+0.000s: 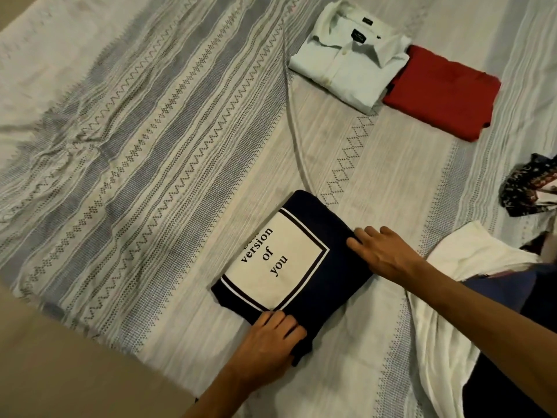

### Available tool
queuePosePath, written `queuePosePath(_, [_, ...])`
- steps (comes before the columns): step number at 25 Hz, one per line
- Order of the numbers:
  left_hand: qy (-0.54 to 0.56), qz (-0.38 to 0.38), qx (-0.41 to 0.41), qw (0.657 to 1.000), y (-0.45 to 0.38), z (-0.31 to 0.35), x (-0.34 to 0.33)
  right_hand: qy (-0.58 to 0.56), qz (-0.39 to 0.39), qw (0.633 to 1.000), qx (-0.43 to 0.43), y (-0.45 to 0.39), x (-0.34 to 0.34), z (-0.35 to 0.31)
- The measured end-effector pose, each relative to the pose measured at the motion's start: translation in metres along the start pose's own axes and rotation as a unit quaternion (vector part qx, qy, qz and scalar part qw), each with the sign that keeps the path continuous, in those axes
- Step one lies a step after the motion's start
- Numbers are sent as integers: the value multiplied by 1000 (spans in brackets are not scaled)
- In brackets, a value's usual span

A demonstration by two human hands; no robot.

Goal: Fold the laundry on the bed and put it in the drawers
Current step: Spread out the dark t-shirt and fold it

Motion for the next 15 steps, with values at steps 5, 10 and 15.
queuePosePath(5, [46, -13, -23, 999, 4, -6, 24, -92, -68, 993, 16, 4, 6, 10])
queuePosePath(10, [344, 407, 426, 731, 47, -56, 80, -555, -89, 780, -276, -30, 18, 46])
queuePosePath(15, [612, 338, 528, 483, 56, -64, 48, -659, -176, 686, -255, -87, 38, 24])
Point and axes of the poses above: each hand's wrist, its own y-axis away from the middle knuckle, its own x-axis out of the back of the hand, z = x × y, the point moved 5 cm from there along -y, towards the middle knuckle, and after that the axes turned 10 degrees about y, right-handed, at the moved point
